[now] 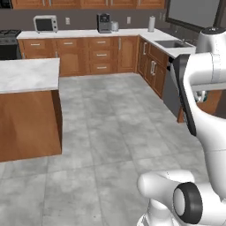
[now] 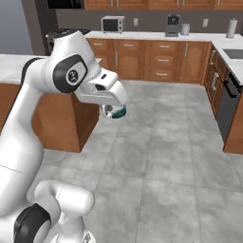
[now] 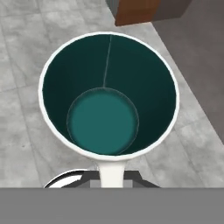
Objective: Pick the teapot and mug and place them in the sink. Then turn on the water.
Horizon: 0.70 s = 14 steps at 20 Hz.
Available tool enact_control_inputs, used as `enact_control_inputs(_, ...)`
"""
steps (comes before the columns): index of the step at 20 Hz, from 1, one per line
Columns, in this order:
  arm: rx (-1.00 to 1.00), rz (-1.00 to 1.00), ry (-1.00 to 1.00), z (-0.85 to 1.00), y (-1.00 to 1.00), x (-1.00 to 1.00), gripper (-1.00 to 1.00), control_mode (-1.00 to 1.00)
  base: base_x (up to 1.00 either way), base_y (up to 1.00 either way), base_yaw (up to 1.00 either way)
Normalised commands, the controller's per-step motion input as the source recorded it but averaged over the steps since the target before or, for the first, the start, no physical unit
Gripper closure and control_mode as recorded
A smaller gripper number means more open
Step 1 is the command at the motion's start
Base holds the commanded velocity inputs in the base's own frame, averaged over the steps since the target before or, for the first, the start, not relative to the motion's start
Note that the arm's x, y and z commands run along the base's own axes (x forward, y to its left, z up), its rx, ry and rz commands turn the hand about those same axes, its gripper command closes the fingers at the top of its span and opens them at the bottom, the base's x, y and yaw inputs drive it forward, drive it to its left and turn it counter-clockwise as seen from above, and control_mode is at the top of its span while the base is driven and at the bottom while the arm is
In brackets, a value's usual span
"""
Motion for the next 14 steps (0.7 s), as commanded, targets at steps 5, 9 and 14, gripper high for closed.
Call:
enact_control_inputs(5,0.00,0.00,0.00,0.00,0.00,0.00,1.00,1.00,1.00,-0.30,-0.06)
enact_control_inputs(9,0.00,0.00,0.00,0.00,0.00,0.00,1.00,1.00,1.00,-0.19,-0.06)
enact_control_inputs(14,0.00,0.00,0.00,0.00,0.00,0.00,1.00,1.00,1.00,-0.17,0.00)
